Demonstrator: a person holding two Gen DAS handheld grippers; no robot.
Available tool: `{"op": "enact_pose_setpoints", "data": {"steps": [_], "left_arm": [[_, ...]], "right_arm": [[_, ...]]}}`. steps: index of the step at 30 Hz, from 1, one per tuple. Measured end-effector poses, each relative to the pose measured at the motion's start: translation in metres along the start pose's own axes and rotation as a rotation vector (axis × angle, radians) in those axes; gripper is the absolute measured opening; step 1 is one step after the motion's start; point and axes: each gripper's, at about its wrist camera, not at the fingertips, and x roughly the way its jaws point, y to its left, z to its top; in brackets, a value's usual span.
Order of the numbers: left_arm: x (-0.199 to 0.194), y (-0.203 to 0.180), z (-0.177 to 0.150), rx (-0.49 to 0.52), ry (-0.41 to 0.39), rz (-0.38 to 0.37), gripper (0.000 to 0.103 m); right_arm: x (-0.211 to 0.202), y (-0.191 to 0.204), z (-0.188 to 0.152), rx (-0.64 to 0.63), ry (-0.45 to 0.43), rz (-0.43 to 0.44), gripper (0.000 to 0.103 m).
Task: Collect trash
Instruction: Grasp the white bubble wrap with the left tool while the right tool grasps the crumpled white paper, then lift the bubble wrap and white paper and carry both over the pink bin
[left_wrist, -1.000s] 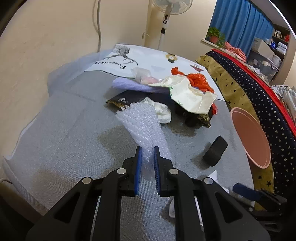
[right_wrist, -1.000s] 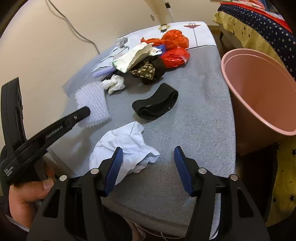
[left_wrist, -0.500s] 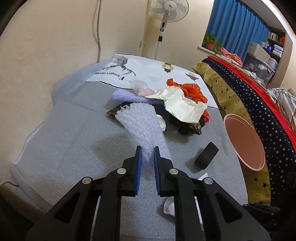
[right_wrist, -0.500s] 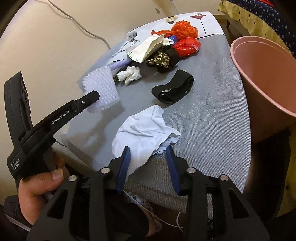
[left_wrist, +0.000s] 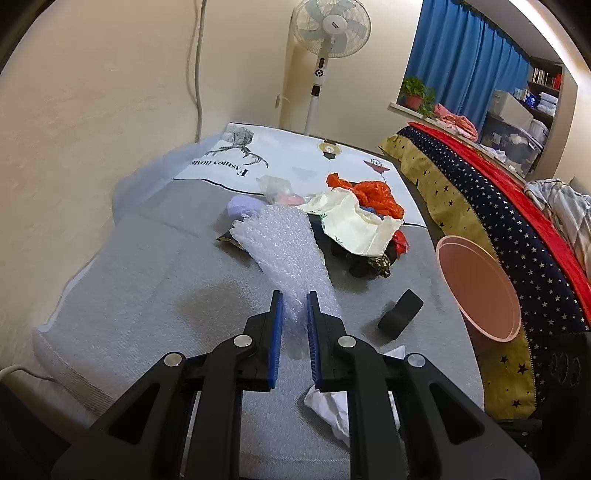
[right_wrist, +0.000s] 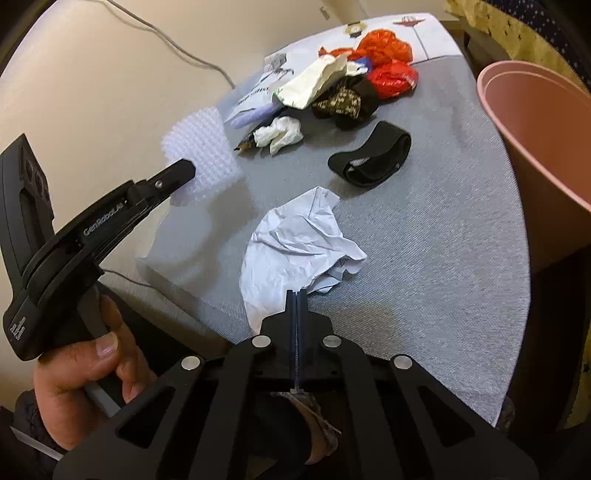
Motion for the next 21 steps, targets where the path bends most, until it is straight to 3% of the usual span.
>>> {"op": "enact_pose_setpoints", "data": {"steps": [11,19,21], "left_arm": [[-0.011,-0.001,0.000,0.007,-0.025,-0.013,0.013],[-0.017,-0.009,0.000,0.023,-0.033,-0.036,0.013],[-0.017,-0.010,-0.001,0.026,-0.030,-0.042,0.013]], "right_arm": [[-0.045,0.004,0.012,-0.029,-0.185,-0.039,0.000],[-0.062,0.000,0.021,-0.037,-0.237,-0.084,0.000],[-0.068,-0.005,0.020,-0.027,-0.250,-0.138,0.001]]}}
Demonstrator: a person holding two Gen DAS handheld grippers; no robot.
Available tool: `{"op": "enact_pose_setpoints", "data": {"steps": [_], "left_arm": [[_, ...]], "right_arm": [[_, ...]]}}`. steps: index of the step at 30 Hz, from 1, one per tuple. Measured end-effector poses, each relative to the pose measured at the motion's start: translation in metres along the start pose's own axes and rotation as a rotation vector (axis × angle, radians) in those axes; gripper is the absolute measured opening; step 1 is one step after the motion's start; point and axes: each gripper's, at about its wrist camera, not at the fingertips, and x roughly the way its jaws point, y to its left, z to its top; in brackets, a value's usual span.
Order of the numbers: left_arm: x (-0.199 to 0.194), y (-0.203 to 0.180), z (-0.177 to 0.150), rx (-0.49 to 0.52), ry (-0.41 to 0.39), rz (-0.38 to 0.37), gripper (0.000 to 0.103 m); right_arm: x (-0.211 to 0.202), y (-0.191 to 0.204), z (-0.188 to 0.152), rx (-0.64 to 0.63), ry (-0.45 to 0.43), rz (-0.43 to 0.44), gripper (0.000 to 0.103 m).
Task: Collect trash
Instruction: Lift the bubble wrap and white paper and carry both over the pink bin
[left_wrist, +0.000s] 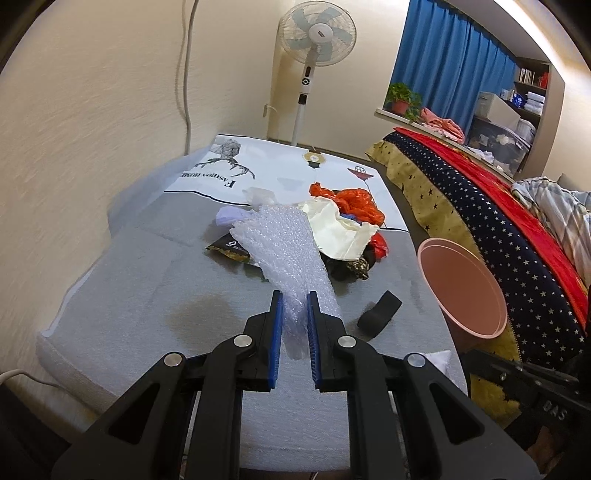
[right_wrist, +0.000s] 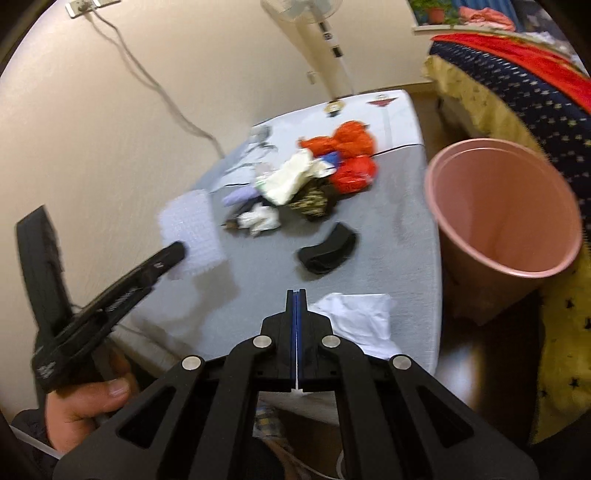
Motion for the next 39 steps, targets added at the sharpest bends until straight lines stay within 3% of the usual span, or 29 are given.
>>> {"op": "enact_pose_setpoints", "data": {"steps": [2,3,4,6,12,20,21,22,23,34,39], "left_arm": [[0.000,-0.001,-0.001,0.002,0.001,-0.005,0.013],[0.000,-0.001,-0.001,0.002,0.002,-0.007,0.013],[0.000,-0.001,-0.001,0.001,0.003,-0.008,0.013],[0.000,-0.001,-0.001,-0.006,0.006,-0.011,0.013],[0.002,-0.001,-0.001,-0.005,0.009,-0.015,0.013],[0.002,-0.001,-0.001,-0.013,0.010,-0.021,0.013],[0.002,-0.001,-0.001,-0.011,0.009,-0.024,0.013],[0.001,-0.002,-0.001,-0.011,0.007,-0.027,0.013],[0.000,-0.002,-0.001,-0.010,0.006,-0.029,0.013],[-0.004,-0.012,-0.001,0.007,0.003,-0.052,0.013],[-0.009,-0.021,0.001,0.030,-0.011,-0.083,0.013]], "right_arm": [[0.000,-0.008,0.000,0.016,-0.005,-0.065,0.010],[0.001,-0.012,-0.001,0.021,0.002,-0.090,0.026],[0.002,-0.015,-0.002,0.022,0.006,-0.109,0.055],[0.009,-0.020,-0.006,0.020,0.028,-0.154,0.067],[0.041,-0.027,-0.015,0.017,0.138,-0.175,0.063],[0.055,-0.021,-0.024,-0.034,0.197,-0.165,0.036],[0.052,-0.021,-0.023,-0.033,0.192,-0.159,0.031],[0.051,-0.020,-0.022,-0.035,0.187,-0.154,0.012],[0.048,-0.019,-0.022,-0.042,0.178,-0.142,0.008],[0.018,-0.014,-0.009,-0.065,0.077,-0.152,0.007],[-0.009,-0.011,0.008,-0.078,-0.014,-0.190,0.007]]}}
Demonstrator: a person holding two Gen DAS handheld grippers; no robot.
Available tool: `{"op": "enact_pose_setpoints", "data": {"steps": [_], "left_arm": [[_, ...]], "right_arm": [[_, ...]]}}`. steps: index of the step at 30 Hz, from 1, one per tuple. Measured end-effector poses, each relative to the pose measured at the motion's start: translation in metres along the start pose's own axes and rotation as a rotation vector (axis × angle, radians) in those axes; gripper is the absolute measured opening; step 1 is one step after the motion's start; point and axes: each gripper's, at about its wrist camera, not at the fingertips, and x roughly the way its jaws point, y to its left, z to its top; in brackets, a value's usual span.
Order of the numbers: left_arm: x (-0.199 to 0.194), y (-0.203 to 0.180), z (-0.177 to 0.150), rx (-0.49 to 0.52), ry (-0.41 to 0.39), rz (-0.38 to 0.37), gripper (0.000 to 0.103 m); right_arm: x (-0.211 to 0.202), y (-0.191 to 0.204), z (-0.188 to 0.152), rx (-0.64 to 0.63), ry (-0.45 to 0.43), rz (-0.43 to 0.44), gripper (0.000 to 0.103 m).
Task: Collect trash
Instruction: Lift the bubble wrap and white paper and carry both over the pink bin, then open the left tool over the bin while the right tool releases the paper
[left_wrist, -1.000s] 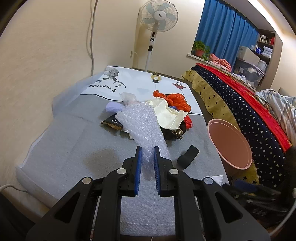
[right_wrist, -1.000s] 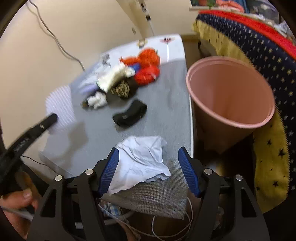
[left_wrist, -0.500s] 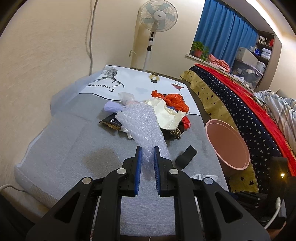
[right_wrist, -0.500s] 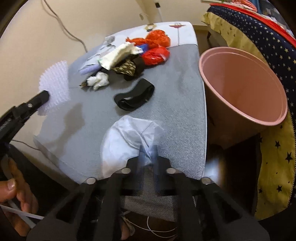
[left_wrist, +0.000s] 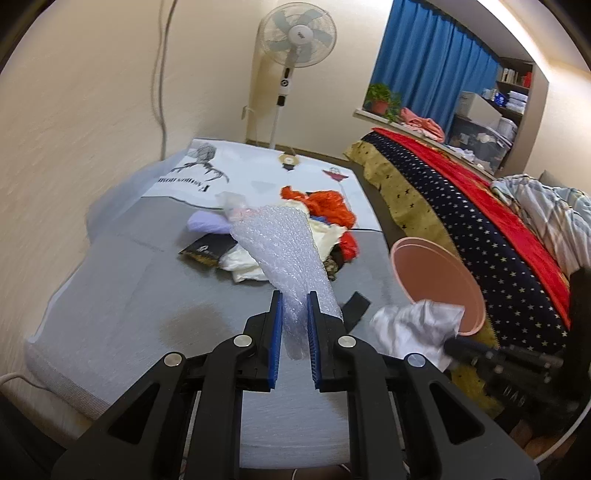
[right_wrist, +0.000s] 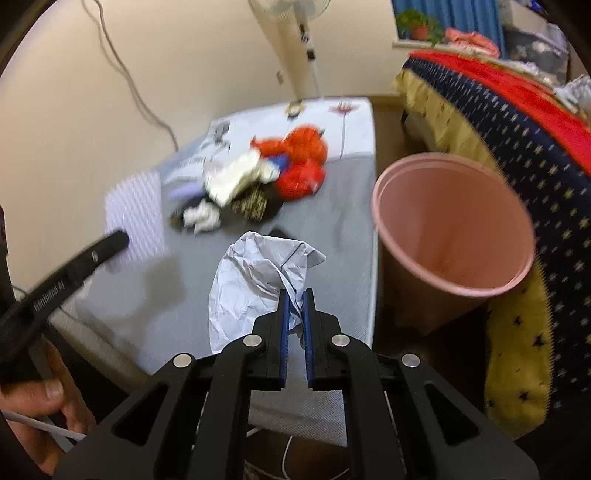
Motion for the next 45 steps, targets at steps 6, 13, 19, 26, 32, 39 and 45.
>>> {"op": "enact_pose_setpoints", "data": {"steps": [6,13,19,26,32,39,45], "left_arm": [[-0.004,-0.026,0.006,0.051,-0.012,-0.038,0.013],[-0.009,-0.065,0.019,0.104,-0.021,-0.089,0.013],[-0.004,-0.091,0.033,0.138,-0.019,-0.118,0.013],[0.012,-0.130,0.054,0.236,-0.015,-0.161,0.013],[0.032,-0.162,0.073,0.310,-0.037,-0.190,0.013],[0.056,-0.181,0.071,0.334,-0.078,-0.232,0.013],[0.084,-0.187,0.059,0.349,-0.059,-0.239,0.013]], "right_arm": [[-0.042,-0.021,0.020,0.023,-0.116,-0.066,0.007],[-0.075,-0.051,0.038,0.053,-0.189,-0.127,0.007],[-0.094,-0.087,0.060,0.084,-0.238,-0.182,0.007],[-0.110,-0.120,0.091,0.078,-0.300,-0.246,0.007],[-0.111,-0.148,0.102,0.126,-0.360,-0.319,0.008],[-0.103,-0.166,0.093,0.192,-0.402,-0.377,0.008],[-0.084,-0.169,0.099,0.182,-0.374,-0.418,0.008]]}}
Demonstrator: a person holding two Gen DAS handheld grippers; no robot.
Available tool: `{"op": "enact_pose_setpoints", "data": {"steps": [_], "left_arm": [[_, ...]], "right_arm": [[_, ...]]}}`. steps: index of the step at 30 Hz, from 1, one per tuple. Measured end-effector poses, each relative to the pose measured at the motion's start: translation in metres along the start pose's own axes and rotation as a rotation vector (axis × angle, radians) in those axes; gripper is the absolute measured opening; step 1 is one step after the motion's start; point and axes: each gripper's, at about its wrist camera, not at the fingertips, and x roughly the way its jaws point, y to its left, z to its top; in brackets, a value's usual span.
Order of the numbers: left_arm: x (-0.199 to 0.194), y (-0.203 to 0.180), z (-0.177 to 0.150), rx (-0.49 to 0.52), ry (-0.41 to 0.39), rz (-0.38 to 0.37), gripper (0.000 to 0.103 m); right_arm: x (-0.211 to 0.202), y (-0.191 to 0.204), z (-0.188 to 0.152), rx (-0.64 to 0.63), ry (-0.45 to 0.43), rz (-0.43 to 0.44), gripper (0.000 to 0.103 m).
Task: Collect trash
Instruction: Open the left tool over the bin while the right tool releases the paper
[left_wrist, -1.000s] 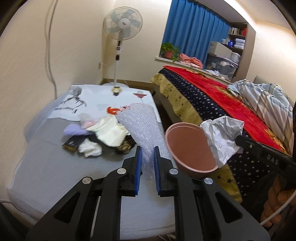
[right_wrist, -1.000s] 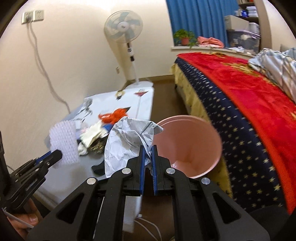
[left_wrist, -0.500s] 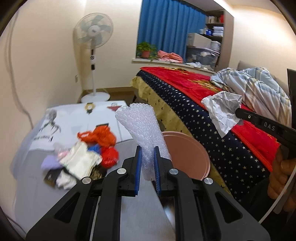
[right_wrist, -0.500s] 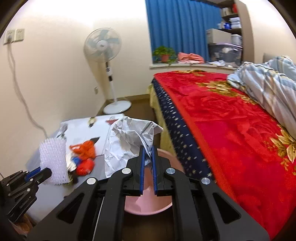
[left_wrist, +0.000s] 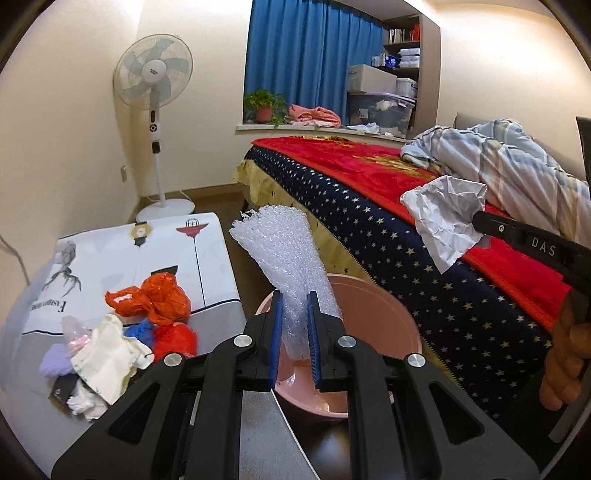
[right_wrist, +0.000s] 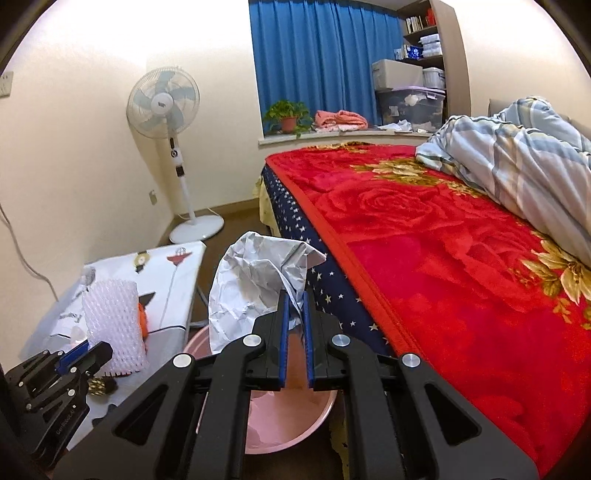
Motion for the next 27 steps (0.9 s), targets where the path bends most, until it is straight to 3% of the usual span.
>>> {"op": "enact_pose_setpoints", "data": {"steps": [12,27], "left_arm": [[0.038,0.010,-0.005,0.023,0.041,-0.007,0.013],[0.056,0.008,-0.010,0.029,0.079,-0.028,0.013]], "right_arm": [[0.030,0.015,-0.004,-0.041,0.042,-0.064,0.008],[0.042,0.019,-0.007,-0.058,0.052,-0.076,0.008]]}}
